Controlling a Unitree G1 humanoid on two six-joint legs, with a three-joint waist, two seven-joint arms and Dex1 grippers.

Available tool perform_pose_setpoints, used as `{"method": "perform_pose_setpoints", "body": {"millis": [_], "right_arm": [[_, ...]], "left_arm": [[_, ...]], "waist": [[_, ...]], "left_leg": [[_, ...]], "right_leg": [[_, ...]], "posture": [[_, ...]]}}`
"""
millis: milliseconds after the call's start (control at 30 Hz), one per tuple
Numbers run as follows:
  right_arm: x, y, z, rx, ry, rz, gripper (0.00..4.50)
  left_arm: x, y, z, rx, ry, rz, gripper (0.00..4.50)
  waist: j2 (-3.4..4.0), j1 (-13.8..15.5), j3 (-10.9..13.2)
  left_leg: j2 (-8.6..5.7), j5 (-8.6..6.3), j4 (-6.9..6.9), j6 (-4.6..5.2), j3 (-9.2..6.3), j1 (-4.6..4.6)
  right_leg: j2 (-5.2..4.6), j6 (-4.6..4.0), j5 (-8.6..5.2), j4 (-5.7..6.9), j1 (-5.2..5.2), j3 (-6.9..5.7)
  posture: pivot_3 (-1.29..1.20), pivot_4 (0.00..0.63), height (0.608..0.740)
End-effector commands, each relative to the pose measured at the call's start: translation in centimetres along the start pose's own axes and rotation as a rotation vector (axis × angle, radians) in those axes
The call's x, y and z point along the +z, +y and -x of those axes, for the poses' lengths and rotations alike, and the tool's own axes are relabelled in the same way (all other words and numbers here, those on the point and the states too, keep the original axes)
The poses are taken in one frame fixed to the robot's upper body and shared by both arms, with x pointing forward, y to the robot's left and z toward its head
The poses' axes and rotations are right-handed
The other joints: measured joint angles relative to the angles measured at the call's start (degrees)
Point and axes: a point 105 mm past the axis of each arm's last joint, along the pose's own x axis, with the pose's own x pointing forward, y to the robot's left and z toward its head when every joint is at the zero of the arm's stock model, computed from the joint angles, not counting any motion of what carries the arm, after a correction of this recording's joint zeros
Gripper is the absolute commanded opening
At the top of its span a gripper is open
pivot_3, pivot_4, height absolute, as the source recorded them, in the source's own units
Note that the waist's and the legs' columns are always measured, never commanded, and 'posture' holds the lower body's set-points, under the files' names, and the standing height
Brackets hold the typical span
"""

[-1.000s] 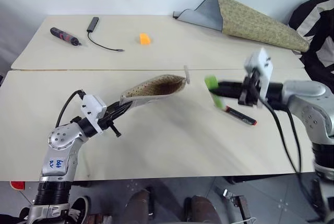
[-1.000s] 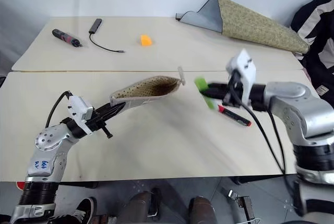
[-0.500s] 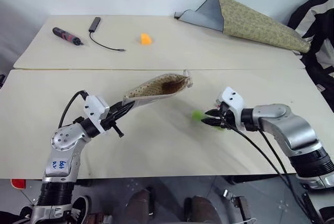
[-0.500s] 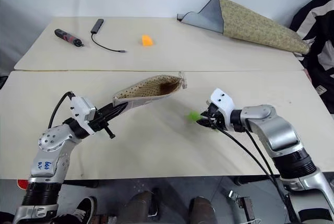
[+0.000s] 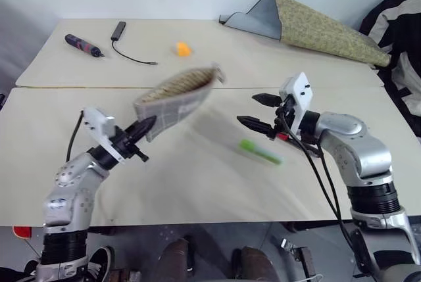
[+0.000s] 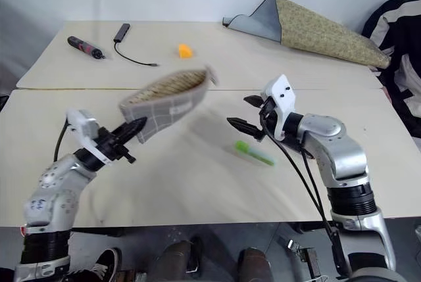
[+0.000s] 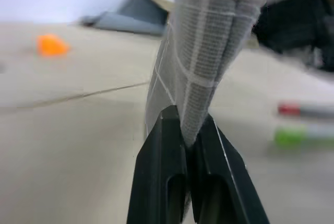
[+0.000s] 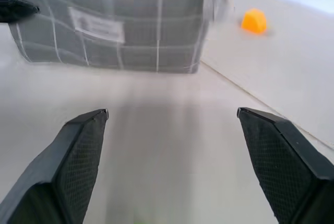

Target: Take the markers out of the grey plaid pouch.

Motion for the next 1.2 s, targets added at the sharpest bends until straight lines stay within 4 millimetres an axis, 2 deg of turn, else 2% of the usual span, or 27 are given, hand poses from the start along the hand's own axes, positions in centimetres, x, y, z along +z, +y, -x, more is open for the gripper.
{"method": "perform_pose_setpoints", "body": {"millis": [33, 67, 133, 167, 200, 233, 267, 367, 533, 600, 667, 800, 867, 967, 1033, 1100, 1200], "right_arm": [[1.6, 0.8, 0.0, -0.004, -0.085, 0.041, 4.16], [1.4, 1.1, -0.1, 0.001, -0.083, 0.043, 4.16], [0.8, 2.5, -0.1, 0.061, -0.074, 0.093, 4.16], [0.6, 2.9, 0.0, 0.082, -0.073, 0.107, 4.16], [0.5, 3.1, 0.0, 0.089, -0.073, 0.096, 4.16], [0.4, 3.1, 0.0, 0.087, -0.075, 0.083, 4.20], [0.3, 3.1, 0.0, 0.088, -0.072, 0.079, 4.20], [0.2, 3.1, -0.1, 0.095, -0.065, 0.097, 4.20], [0.3, 3.3, -0.3, 0.125, -0.068, 0.110, 4.20], [0.1, 3.2, -0.2, 0.127, -0.060, 0.112, 4.20], [0.0, 3.1, 0.1, 0.129, -0.054, 0.113, 4.20], [-0.1, 2.8, 0.7, 0.135, -0.041, 0.114, 4.20], [-0.1, 2.3, 1.8, 0.131, -0.030, 0.101, 4.20], [0.2, 1.1, 3.3, 0.085, -0.043, 0.040, 4.20], [0.3, -0.5, 4.9, 0.013, -0.035, 0.027, 4.20], [0.2, -2.1, 6.2, -0.064, -0.026, 0.021, 4.20], [-1.5, -5.2, 8.1, -0.238, 0.025, 0.103, 4.20]], "left_arm": [[1.9, 2.1, 1.3, 0.133, -0.091, 0.141, 0.00], [2.2, 2.8, 1.8, 0.176, -0.120, 0.159, 0.00], [2.9, 5.6, 3.4, 0.326, -0.237, 0.330, 0.00], [2.9, 6.2, 3.8, 0.361, -0.264, 0.396, 0.00], [2.8, 5.8, 4.0, 0.337, -0.284, 0.445, 0.00], [2.8, 5.2, 4.1, 0.309, -0.290, 0.467, 0.56], [2.8, 5.0, 4.2, 0.298, -0.300, 0.488, 0.78], [2.5, 6.3, 5.3, 0.399, -0.309, 0.471, 1.73], [2.4, 6.2, 6.0, 0.412, -0.300, 0.446, 3.34], [1.7, 4.8, 6.2, 0.374, -0.186, 0.302, 3.98], [0.6, 2.4, 6.2, 0.286, -0.049, 0.145, 4.46], [0.0, -0.1, 6.7, 0.189, 0.003, 0.070, 4.46], [0.6, -1.6, 7.2, 0.141, 0.023, -0.050, 4.46], [0.9, -2.5, 8.1, 0.048, 0.097, -0.274, 4.46], [0.7, -2.1, 8.5, 0.007, 0.193, -0.438, 4.46], [1.1, -1.6, 8.5, 0.012, 0.185, -0.419, 4.46], [-0.1, -1.6, 8.8, -0.021, 0.238, -0.486, 4.46]], "waist": [[0.00, -0.04, 0.00], [0.00, -0.02, 0.00], [-0.01, 0.05, 0.00], [-0.01, 0.06, -0.01], [-0.01, 0.06, -0.01], [-0.02, 0.05, -0.01], [-0.02, 0.05, -0.01], [-0.07, 0.09, -0.03], [-0.08, 0.10, -0.03], [-0.10, -0.03, -0.04], [-0.10, -0.25, -0.05], [-0.10, 0.01, -0.05], [-0.10, 0.19, -0.05], [-0.09, 0.34, -0.05], [-0.09, 0.36, -0.05], [0.00, 0.39, -0.03], [-0.04, 0.26, -0.05]], "left_leg": [[-0.02, 0.00, 0.00, 0.00, 0.01, 0.00], [-0.02, 0.00, 0.00, 0.00, 0.01, 0.00], [-0.03, 0.00, 0.01, 0.01, 0.00, 0.01], [-0.02, 0.00, 0.01, 0.01, -0.01, 0.02], [-0.01, 0.00, 0.00, 0.00, -0.01, 0.02], [-0.02, 0.00, 0.01, 0.01, -0.02, 0.01], [-0.05, -0.01, 0.01, 0.02, 0.00, 0.02], [-0.15, 0.01, 0.02, 0.04, 0.01, 0.02], [-0.15, -0.03, 0.02, -0.03, 0.04, 0.02], [-0.15, -0.04, 0.01, -0.04, 0.05, 0.02], [-0.15, -0.11, -0.05, -0.15, 0.14, 0.03], [-0.12, -0.20, -0.14, -0.32, 0.16, 0.03], [-0.08, -0.22, -0.14, -0.35, 0.14, 0.02], [-0.08, -0.23, -0.18, -0.36, 0.15, 0.01], [-0.06, -0.23, -0.25, -0.37, 0.21, 0.01], [-0.04, -0.24, -0.34, -0.38, 0.29, 0.01], [0.03, -0.26, -0.41, -0.37, 0.36, 0.02]], "right_leg": [[0.03, 0.00, 0.00, 0.01, 0.00, 0.01], [0.04, 0.00, 0.00, 0.02, 0.00, 0.01], [0.04, 0.00, 0.00, 0.01, 0.01, 0.01], [0.04, 0.00, 0.00, 0.02, 0.02, 0.00], [0.03, 0.00, 0.00, -0.02, 0.03, 0.00], [0.01, 0.00, 0.00, -0.01, 0.03, 0.01], [0.00, 0.02, 0.01, -0.01, 0.04, 0.01], [0.04, 0.09, 0.05, 0.00, 0.04, 0.03], [0.09, 0.09, 0.05, -0.03, 0.03, 0.06], [0.09, 0.09, 0.05, -0.03, 0.02, 0.06], [0.13, 0.09, 0.05, -0.07, -0.01, 0.12], [0.13, 0.06, 0.03, -0.16, -0.05, 0.14], [0.01, 0.04, 0.03, -0.24, -0.02, 0.14], [-0.05, 0.03, 0.03, -0.44, 0.02, 0.15], [-0.03, 0.01, 0.02, -0.50, 0.00, 0.16], [-0.04, -0.01, 0.02, -0.55, -0.05, 0.19], [-0.07, -0.02, 0.03, -0.67, -0.09, 0.24]], "posture": [[0.00, 0.150, 0.740], [0.00, 0.150, 0.740], [0.00, 0.150, 0.740], [0.00, 0.150, 0.740], [0.00, 0.150, 0.740], [0.00, 0.150, 0.740], [0.00, 0.150, 0.740], [0.00, 0.150, 0.740], [0.00, 0.150, 0.740], [0.00, 0.150, 0.740], [0.00, 0.150, 0.740], [0.00, 0.150, 0.740], [0.00, 0.150, 0.740], [0.00, 0.150, 0.740], [0.00, 0.150, 0.740], [0.00, 0.150, 0.740], [0.00, 0.150, 0.740]]}}
